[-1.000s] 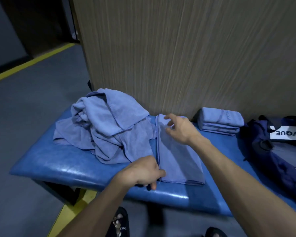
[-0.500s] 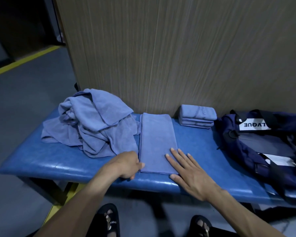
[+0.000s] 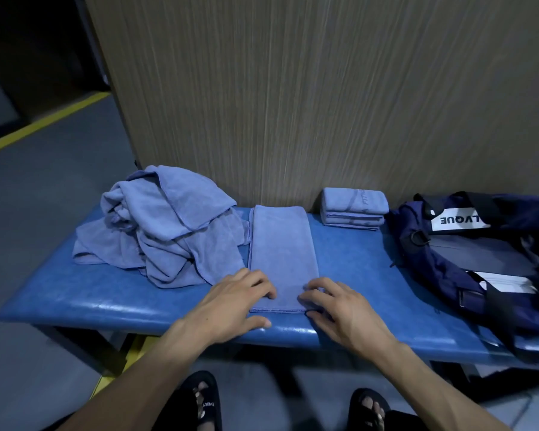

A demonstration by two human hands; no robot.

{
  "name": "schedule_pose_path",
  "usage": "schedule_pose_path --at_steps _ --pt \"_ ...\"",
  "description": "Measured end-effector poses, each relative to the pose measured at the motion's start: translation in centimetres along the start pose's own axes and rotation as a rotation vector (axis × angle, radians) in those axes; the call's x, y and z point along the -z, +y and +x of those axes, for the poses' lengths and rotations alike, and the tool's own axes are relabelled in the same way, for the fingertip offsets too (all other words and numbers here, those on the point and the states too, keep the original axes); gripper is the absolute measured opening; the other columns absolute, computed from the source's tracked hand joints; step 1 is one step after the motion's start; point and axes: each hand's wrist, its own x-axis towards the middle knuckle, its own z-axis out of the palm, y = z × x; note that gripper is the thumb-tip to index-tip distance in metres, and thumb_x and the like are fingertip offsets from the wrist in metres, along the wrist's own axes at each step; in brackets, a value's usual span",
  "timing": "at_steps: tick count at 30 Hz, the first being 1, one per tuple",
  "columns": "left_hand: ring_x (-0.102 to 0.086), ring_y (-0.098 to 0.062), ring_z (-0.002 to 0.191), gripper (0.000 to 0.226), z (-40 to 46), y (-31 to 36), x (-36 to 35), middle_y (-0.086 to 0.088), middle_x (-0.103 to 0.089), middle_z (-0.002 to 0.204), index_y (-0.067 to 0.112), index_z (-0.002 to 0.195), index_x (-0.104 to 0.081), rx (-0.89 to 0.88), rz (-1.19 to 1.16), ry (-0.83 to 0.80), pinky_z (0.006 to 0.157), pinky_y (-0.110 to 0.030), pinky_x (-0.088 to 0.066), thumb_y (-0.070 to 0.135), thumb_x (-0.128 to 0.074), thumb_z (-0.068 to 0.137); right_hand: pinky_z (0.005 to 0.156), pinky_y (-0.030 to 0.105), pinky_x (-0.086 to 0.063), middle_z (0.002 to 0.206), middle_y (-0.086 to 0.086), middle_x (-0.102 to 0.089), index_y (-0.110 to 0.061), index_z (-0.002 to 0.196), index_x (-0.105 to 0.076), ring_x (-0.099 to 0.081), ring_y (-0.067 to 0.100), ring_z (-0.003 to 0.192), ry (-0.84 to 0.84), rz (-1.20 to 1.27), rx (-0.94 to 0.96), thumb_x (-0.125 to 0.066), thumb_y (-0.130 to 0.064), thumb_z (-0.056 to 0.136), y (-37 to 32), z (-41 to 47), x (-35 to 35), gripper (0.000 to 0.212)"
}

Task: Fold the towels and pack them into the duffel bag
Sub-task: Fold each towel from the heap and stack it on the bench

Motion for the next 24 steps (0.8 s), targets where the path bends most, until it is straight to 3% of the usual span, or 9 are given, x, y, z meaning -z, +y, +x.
schedule_pose_path --at_steps 2,4,7,11,13,16,19,21,24 --pt "-0.047 -0.009 0.105 0.031 0.0 -0.1 -0.3 0.018 -0.050 0.118 0.036 0.118 -0.054 -0.012 0.002 0.043 0.090 -0.032 -0.047 0.049 -0.062 0.091 0.080 0.018 -0.048 0.121 -0.017 -0.057 -0.031 0.112 -0.069 -0.062 0.004 0.094 0.008 0.230 -0.086 -0.068 -0.026 0.083 0.2 -0.1 0.1 0.029" --pt "-0.048 -0.010 0.104 0.027 0.0 -0.1 -0.4 0.018 -0.051 0.116 0.035 0.115 -0.055 -0.011 0.004 0.054 0.089 -0.033 -0.047 0.048 -0.059 0.092 0.088 0.014 -0.045 0.119 -0.020 -0.060 -0.029 0.111 -0.073 -0.062 -0.002 0.105 0.020 0.403 -0.140 -0.073 -0.022 0.081 0.3 0.1 0.3 0.030" --pt "-0.049 -0.010 0.104 0.035 -0.2 0.2 -0.3 0.017 -0.050 0.115 0.034 0.115 -0.055 -0.004 0.015 0.053 0.088 -0.032 -0.047 0.057 -0.055 0.089 0.093 0.022 -0.049 0.112 -0.016 -0.069 -0.025 0.106 -0.077 -0.066 0.007 0.108 0.008 0.577 -0.188 -0.075 -0.016 0.082 0.2 0.4 0.5 0.026" --pt "-0.048 -0.014 0.101 0.053 0.0 1.7 -0.7 0.016 -0.051 0.113 0.031 0.116 -0.052 0.060 0.105 0.103 0.087 -0.033 -0.044 0.072 -0.053 0.082 0.081 0.028 -0.054 0.102 -0.007 -0.074 -0.022 0.105 -0.074 -0.070 0.012 0.088 -0.003 0.741 -0.314 -0.065 0.000 0.077 -0.2 0.8 0.3 0.037" --pt "-0.048 -0.017 0.098 0.058 0.4 2.5 -1.1 0.013 -0.051 0.111 0.030 0.117 -0.051 0.115 0.169 0.138 0.084 -0.036 -0.045 0.076 -0.050 0.081 0.084 0.032 -0.057 0.101 -0.002 -0.075 -0.019 0.107 -0.069 -0.070 0.015 0.088 0.052 0.801 -0.350 -0.059 0.001 0.078 -0.2 1.2 0.3 0.037" --pt "-0.051 -0.022 0.089 0.049 1.0 3.7 -1.9 0.008 -0.052 0.102 0.027 0.110 -0.053 0.174 0.287 0.220 0.073 -0.039 -0.046 0.067 -0.054 0.083 0.087 0.031 -0.057 0.104 -0.004 -0.074 -0.019 0.109 -0.067 -0.070 0.012 0.091 0.150 0.792 -0.366 -0.060 0.009 0.081 -0.8 1.7 0.6 0.040" --pt "-0.053 -0.028 0.080 0.035 1.8 4.1 -2.8 0.002 -0.052 0.094 0.022 0.106 -0.056 0.182 0.386 0.239 0.063 -0.042 -0.046 0.034 -0.071 0.077 0.085 0.024 -0.054 0.103 -0.009 -0.072 -0.021 0.106 -0.069 -0.068 0.010 0.091 0.223 0.640 -0.341 -0.065 0.009 0.079 -1.2 2.0 0.8 0.040" --pt "-0.053 -0.028 0.074 0.038 2.0 3.9 -3.0 0.000 -0.053 0.089 0.021 0.103 -0.059 0.156 0.432 0.266 0.059 -0.040 -0.043 0.015 -0.075 0.069 0.082 0.015 -0.050 0.102 -0.009 -0.070 -0.020 0.106 -0.069 -0.065 0.003 0.090 0.249 0.522 -0.299 -0.066 0.007 0.077 -1.0 2.0 0.9 0.039" --pt "-0.055 -0.025 0.070 0.035 1.5 3.2 -3.1 0.003 -0.056 0.083 0.023 0.097 -0.064 0.079 0.445 0.342 0.061 -0.037 -0.044 0.010 -0.078 0.066 0.081 0.009 -0.042 0.102 -0.010 -0.062 -0.018 0.110 -0.069 -0.057 -0.004 0.086 0.186 0.372 -0.212 -0.061 0.004 0.075 -0.1 1.3 0.9 0.042"
